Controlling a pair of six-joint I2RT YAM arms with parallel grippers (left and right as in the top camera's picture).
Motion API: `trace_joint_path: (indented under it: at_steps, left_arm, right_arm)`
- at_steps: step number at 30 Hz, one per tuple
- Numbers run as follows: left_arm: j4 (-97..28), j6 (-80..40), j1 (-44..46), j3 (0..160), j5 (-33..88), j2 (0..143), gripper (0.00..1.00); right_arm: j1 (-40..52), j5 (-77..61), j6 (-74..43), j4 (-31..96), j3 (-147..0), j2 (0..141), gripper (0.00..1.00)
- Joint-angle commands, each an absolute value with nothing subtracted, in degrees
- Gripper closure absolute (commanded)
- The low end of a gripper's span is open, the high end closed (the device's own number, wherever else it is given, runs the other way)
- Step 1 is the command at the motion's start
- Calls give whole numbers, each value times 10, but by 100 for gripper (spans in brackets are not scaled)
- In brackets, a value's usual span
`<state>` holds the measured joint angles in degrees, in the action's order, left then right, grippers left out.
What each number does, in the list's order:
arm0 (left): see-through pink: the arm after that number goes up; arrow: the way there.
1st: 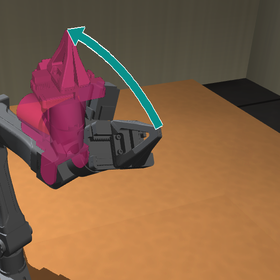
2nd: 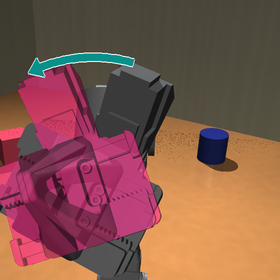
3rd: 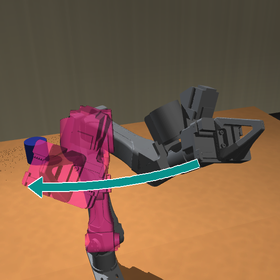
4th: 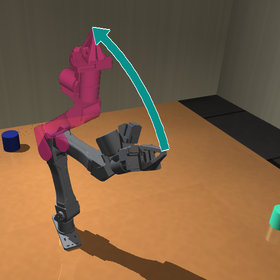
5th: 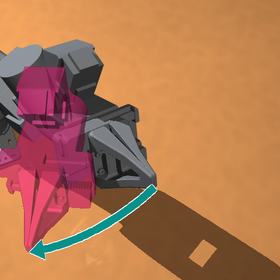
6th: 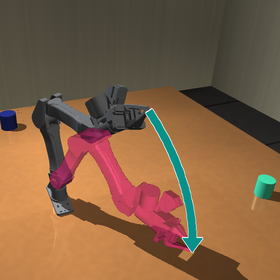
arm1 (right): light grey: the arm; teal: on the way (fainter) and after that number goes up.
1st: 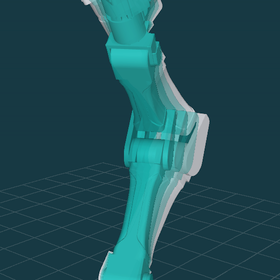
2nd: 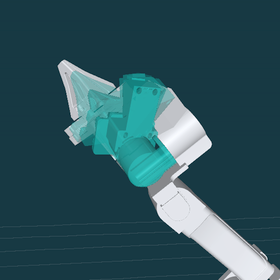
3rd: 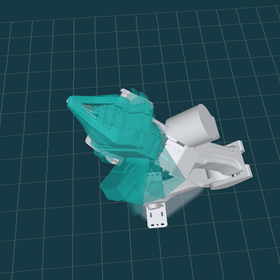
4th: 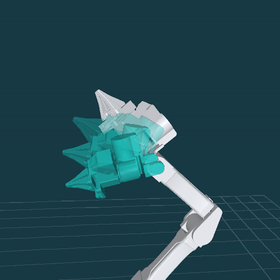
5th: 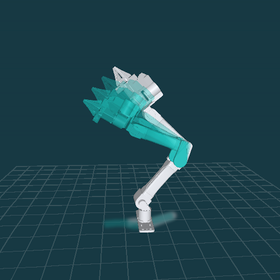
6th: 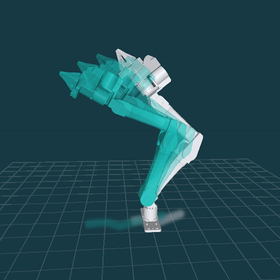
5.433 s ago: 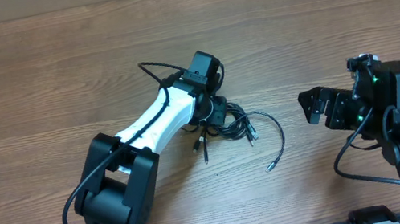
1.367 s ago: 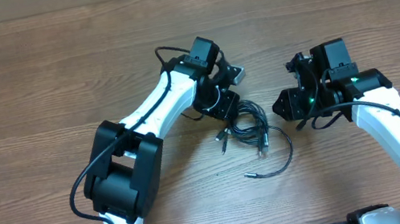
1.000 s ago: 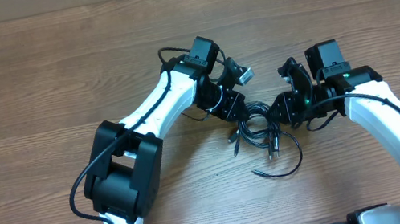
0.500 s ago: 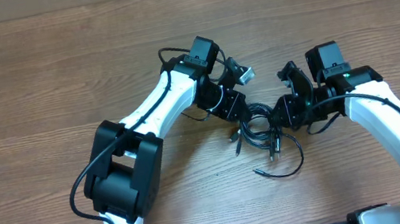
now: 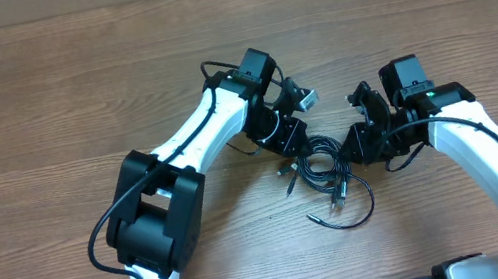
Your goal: Untangle cables
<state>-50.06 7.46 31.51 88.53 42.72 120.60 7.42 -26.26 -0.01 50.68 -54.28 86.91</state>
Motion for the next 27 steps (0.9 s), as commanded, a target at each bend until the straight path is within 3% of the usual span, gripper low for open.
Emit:
trace_joint_path:
  at_steps: [1,8,22,27]
  left_arm:
    - [-498,73,315,898,430,1213,96]
    - [-491,73,312,898,437,1213,96]
    - [-465,77,302,898,582,1213,96]
    - [-465,77,301,898,586,1213,96]
  right_arm:
    - [72,-277,1,508,-554,870,80]
    - [72,-284,1,515,-553,870,81]
    - [72,-286,1,516,-553,870,84]
    - [72,-286,1,516,-553,870,80]
